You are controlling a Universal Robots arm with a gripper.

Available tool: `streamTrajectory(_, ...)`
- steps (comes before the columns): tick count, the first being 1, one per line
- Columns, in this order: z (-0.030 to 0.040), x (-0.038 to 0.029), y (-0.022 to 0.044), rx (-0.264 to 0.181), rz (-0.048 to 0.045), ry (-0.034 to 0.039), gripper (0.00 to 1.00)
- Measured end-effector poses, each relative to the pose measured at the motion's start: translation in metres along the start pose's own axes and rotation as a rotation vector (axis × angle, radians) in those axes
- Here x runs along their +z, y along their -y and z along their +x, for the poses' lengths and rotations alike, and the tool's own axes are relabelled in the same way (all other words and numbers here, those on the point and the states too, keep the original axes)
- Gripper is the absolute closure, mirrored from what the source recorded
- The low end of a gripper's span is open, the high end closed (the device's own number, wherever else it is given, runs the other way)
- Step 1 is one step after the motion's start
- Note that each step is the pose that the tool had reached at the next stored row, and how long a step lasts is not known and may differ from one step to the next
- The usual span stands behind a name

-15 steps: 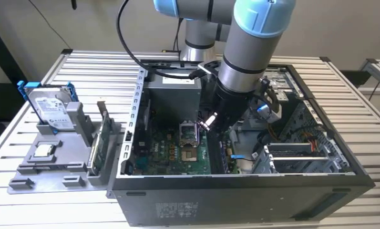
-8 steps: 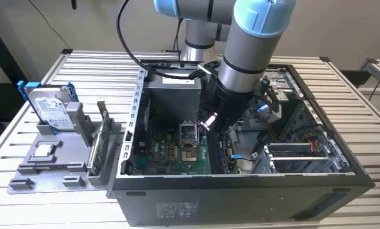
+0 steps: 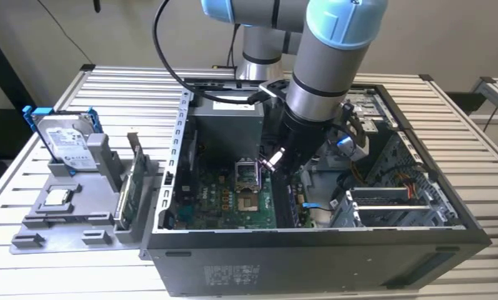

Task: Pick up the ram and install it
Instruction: 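Press down the ram until it locks into place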

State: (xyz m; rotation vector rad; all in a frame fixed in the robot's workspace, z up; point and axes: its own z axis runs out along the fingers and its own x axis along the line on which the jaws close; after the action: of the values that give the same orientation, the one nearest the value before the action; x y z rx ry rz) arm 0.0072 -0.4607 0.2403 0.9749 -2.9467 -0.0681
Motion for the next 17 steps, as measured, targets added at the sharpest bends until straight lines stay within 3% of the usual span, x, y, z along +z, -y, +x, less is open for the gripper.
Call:
streamTrajectory(5, 0.0000, 0.0003, 0.0000, -0.026, 0.0004, -0.0013, 0.89)
streamTrajectory(17, -0.0001, 0.0028, 0.0001, -0.168, 0.0036, -0.0090, 0.89)
